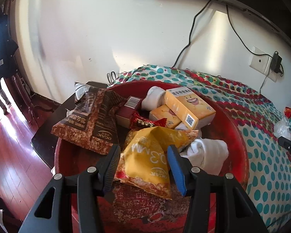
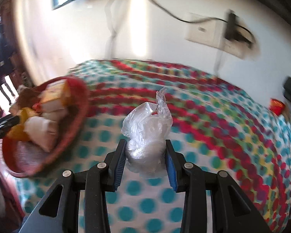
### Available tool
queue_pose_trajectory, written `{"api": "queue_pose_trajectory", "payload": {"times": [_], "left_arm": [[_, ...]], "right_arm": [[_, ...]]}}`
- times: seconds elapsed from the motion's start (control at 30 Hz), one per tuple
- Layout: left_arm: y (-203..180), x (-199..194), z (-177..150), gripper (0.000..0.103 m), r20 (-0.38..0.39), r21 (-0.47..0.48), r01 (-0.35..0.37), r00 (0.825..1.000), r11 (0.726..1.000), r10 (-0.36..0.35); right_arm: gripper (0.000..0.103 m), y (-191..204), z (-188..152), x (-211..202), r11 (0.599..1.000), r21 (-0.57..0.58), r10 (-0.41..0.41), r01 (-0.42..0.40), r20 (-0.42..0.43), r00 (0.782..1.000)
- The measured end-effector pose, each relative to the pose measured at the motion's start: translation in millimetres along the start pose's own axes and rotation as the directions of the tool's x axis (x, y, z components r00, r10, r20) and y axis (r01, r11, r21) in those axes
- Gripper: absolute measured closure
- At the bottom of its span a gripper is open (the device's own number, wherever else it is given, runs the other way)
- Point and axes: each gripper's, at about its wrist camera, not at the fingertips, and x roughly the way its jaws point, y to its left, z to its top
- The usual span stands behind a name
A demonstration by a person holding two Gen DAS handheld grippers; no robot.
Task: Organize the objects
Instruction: 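Lift the clear plastic bag and carry it to the red tray with the right gripper, then lower the plastic bag into the red tray and open the right gripper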
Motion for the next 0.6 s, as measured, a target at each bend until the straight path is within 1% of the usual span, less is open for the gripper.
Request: {"api": "queue_pose_trajectory", "payload": {"times": [0.13,0.27,0.37,0.5,0.6], "left_arm": [[10,-3,4,0.051,-0.004,-0.028,-0.006,1.0,1.0,0.006],[21,-7,8,0.05,-0.001,-0.054,-0.026,1.0,0.998,0.026],[28,-8,10,0.047,-0.008,-0.063,-0.042,0.999,0.997,0.042],[35,-8,12,0.047,-0.015,-0.079,-0.055,0.998,0.995,0.054],[41,-8,13,0.047,-0.023,-0.091,-0.062,0.998,0.994,0.06]], "right_arm": [[0.067,43,9,-4,0.996,-0.028,0.09,-0.09,-0.002,0.996],[0.066,93,15,-4,0.98,-0.093,0.176,-0.177,-0.013,0.984],[0.066,126,18,-1,0.964,-0.136,0.228,-0.229,-0.029,0.973],[0.066,159,19,2,0.946,-0.179,0.265,-0.269,-0.047,0.963],[0.066,174,19,6,0.94,-0.196,0.274,-0.279,-0.053,0.96]]}}
